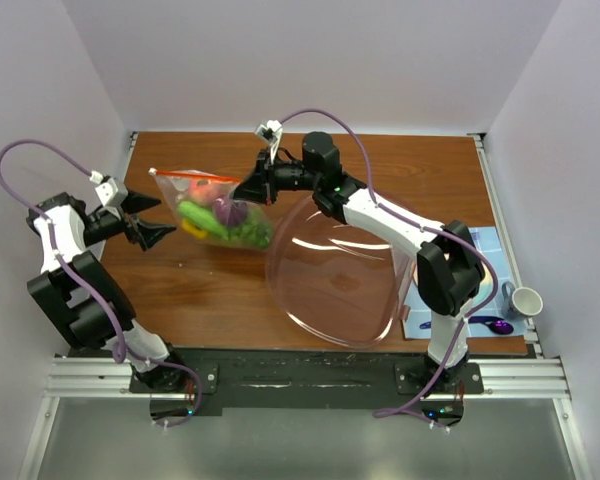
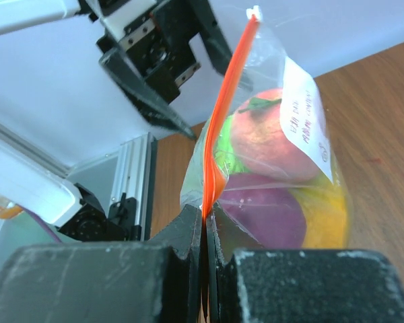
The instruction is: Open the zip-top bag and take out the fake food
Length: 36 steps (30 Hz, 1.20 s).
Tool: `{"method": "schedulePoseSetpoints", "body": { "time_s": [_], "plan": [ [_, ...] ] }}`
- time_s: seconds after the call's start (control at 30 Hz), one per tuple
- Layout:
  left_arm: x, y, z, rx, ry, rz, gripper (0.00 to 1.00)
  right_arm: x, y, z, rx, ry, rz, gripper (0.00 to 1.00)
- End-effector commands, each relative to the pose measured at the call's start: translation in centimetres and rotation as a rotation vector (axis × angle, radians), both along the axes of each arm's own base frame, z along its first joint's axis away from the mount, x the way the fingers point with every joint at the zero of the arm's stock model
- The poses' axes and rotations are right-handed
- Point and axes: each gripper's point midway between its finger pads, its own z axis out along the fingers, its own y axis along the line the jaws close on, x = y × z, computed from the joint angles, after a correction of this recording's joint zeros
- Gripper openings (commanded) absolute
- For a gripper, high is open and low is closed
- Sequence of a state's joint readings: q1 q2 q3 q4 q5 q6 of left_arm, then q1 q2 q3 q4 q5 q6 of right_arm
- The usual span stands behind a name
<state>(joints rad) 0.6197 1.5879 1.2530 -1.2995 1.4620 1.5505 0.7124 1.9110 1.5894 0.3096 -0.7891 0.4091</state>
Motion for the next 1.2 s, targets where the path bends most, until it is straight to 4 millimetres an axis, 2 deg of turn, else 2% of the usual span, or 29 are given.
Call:
{"method": "schedulePoseSetpoints", "body": {
  "time_s": [0.0, 0.13, 0.33, 0.5, 0.67, 0.83, 1.07, 1.17],
  "plan": [
    [1.9, 0.1, 6.6, -0.167, -0.191, 0.002, 0.93, -2.0, -0.5, 5.6, 0.112, -0.102, 0.067, 0.0],
    [2.6, -0.5, 6.1, -0.175, -0.181, -0.028, 0.92, -2.6, -0.7, 6.4, 0.131, -0.099, 0.098, 0.0],
    [3.0, -1.8, 7.2, -0.175, -0.183, -0.077, 0.92, -3.3, -0.8, 6.4, 0.134, -0.086, 0.124, 0.0],
    [3.3, -3.5, 8.4, -0.161, -0.208, -0.136, 0.9, -3.4, 0.0, 4.6, 0.127, -0.028, 0.167, 0.0],
    [2.9, -3.9, 9.1, -0.152, -0.224, -0.149, 0.87, -3.6, 0.2, 2.7, 0.102, -0.001, 0.179, 0.0],
    [2.9, -3.9, 8.7, -0.162, -0.206, -0.151, 0.73, -3.6, 0.1, 1.6, 0.061, 0.002, 0.179, 0.0],
    [2.9, -1.5, 9.4, -0.168, -0.188, -0.088, 0.77, -4.0, -0.4, 0.7, 0.024, -0.008, 0.173, 0.0],
    [3.0, -1.5, 8.9, -0.184, -0.165, -0.09, 0.76, -4.0, -0.4, 0.6, 0.024, -0.006, 0.172, 0.0]
  ]
}}
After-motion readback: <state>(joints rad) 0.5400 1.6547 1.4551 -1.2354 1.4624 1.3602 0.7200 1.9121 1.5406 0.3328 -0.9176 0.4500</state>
